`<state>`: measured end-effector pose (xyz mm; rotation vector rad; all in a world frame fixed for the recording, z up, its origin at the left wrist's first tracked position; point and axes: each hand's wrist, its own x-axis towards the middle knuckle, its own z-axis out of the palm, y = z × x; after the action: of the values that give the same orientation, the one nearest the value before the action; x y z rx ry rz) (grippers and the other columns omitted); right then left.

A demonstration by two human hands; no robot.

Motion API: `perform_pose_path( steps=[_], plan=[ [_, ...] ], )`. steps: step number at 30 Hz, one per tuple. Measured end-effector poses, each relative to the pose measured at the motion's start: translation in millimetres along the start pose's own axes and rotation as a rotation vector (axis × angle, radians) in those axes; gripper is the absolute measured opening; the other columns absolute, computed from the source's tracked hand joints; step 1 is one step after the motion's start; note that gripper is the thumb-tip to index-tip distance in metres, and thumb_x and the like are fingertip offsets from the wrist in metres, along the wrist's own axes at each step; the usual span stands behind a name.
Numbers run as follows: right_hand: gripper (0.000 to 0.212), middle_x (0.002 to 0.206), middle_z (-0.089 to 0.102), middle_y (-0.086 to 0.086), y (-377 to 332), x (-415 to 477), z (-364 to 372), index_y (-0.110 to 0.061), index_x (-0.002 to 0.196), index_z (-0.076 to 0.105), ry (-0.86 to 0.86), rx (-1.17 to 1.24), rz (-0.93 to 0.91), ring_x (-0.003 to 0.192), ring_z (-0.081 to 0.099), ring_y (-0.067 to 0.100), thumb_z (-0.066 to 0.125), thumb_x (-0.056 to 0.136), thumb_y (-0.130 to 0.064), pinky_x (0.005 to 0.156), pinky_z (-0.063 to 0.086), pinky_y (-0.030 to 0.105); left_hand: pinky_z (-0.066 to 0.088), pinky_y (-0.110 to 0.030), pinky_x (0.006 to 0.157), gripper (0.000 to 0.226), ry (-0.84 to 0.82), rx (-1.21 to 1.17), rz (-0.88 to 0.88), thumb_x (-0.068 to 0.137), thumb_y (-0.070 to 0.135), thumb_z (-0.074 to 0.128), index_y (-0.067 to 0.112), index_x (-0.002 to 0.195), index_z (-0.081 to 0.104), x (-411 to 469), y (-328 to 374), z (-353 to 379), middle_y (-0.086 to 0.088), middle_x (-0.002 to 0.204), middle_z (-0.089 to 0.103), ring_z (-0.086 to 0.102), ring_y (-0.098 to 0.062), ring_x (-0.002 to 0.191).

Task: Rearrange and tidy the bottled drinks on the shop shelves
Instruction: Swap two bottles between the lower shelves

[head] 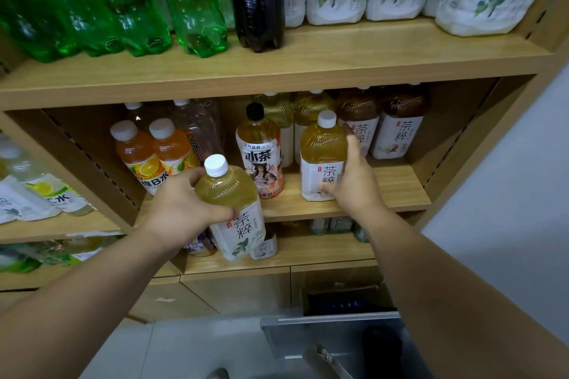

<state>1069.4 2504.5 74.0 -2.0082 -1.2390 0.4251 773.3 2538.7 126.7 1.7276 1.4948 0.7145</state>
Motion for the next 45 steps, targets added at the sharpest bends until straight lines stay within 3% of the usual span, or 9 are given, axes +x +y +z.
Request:
perform_pose_path(
  steps=[8, 11, 17, 20, 23, 28, 32, 35, 45],
  plan=[
    [0.078, 0.133, 0.056, 0.008, -7, 15, 11, -0.020, 0.133, 0.038, 0.026, -0.028, 0.030, 0.122, 0.058, 0.028, 0.089, 0.074, -0.013, 0.093, 0.051, 0.038, 0.061, -0.042, 0.082, 0.085, 0.020, -0.017, 0.023, 0.033, 0.045, 0.089, 0.024, 0.113, 0.071, 5, 2, -7, 0.009, 0.093, 0.077, 0.074, -0.011, 0.087],
    [0.061, 0.129, 0.057, 0.012, -11, 22, 14, -0.013, 0.124, 0.044, 0.027, -0.071, 0.066, 0.118, 0.058, 0.031, 0.085, 0.079, -0.015, 0.091, 0.050, 0.039, 0.061, -0.041, 0.083, 0.079, 0.015, -0.005, 0.026, 0.044, 0.028, 0.098, 0.020, 0.118, 0.070, 5, -1, -11, 0.006, 0.098, 0.076, 0.073, -0.014, 0.092],
    [0.078, 0.142, 0.043, 0.012, -20, 5, 15, -0.019, 0.140, 0.034, 0.133, -0.098, 0.055, 0.130, 0.050, 0.033, 0.084, 0.080, -0.021, 0.098, 0.049, 0.041, 0.061, -0.041, 0.082, 0.080, 0.029, -0.011, 0.020, 0.040, 0.035, 0.096, 0.023, 0.114, 0.070, 4, -15, -24, 0.008, 0.098, 0.076, 0.073, -0.012, 0.091],
    [0.084, 0.145, 0.037, 0.011, -43, -23, 19, -0.023, 0.151, 0.030, 0.330, -0.091, -0.164, 0.134, 0.041, 0.028, 0.080, 0.084, -0.035, 0.102, 0.041, 0.036, 0.060, -0.038, 0.081, 0.078, 0.043, -0.014, 0.013, 0.040, 0.033, 0.096, 0.024, 0.113, 0.070, 7, -21, -29, 0.009, 0.097, 0.075, 0.071, -0.013, 0.092],
    [0.070, 0.136, 0.044, 0.008, -81, -33, 26, -0.018, 0.145, 0.043, 0.240, -0.058, -0.303, 0.124, 0.048, 0.022, 0.074, 0.087, -0.041, 0.097, 0.047, 0.034, 0.057, -0.033, 0.078, 0.069, 0.042, -0.016, 0.009, 0.050, 0.018, 0.098, 0.024, 0.113, 0.070, 9, -26, -33, 0.010, 0.097, 0.074, 0.070, -0.011, 0.091],
    [0.080, 0.114, 0.051, 0.006, -128, -13, 37, -0.010, 0.142, 0.041, -0.043, -0.060, -0.191, 0.104, 0.055, 0.023, 0.080, 0.083, -0.047, 0.082, 0.048, 0.032, 0.060, -0.036, 0.079, 0.071, 0.034, -0.061, -0.022, 0.049, 0.016, 0.098, 0.024, 0.114, 0.071, 12, -35, -44, 0.008, 0.097, 0.076, 0.072, -0.011, 0.091],
    [0.049, 0.080, 0.059, 0.001, -136, -2, 59, -0.015, 0.088, 0.050, -0.048, -0.113, -0.050, 0.075, 0.060, 0.019, 0.084, 0.078, -0.048, 0.055, 0.047, 0.030, 0.061, -0.037, 0.078, 0.069, 0.034, -0.084, -0.018, 0.050, 0.015, 0.099, 0.024, 0.112, 0.071, 13, -42, -56, 0.008, 0.096, 0.076, 0.073, -0.011, 0.089],
    [0.045, 0.073, 0.066, 0.003, -126, 2, 77, -0.011, 0.075, 0.060, -0.033, -0.065, 0.046, 0.066, 0.066, 0.019, 0.088, 0.073, -0.047, 0.049, 0.046, 0.030, 0.062, -0.042, 0.080, 0.074, 0.033, -0.091, -0.021, 0.041, 0.025, 0.098, 0.026, 0.110, 0.071, 15, -49, -65, 0.010, 0.095, 0.077, 0.073, -0.011, 0.088],
    [0.071, 0.117, 0.060, -0.004, -98, -26, 68, -0.028, 0.126, 0.042, 0.056, 0.069, -0.078, 0.103, 0.059, 0.012, 0.089, 0.074, -0.036, 0.082, 0.055, 0.032, 0.062, -0.045, 0.082, 0.083, -0.014, -0.094, 0.018, 0.032, 0.045, 0.090, 0.029, 0.112, 0.070, 24, -42, -61, 0.011, 0.097, 0.077, 0.073, -0.009, 0.091]
  ],
)
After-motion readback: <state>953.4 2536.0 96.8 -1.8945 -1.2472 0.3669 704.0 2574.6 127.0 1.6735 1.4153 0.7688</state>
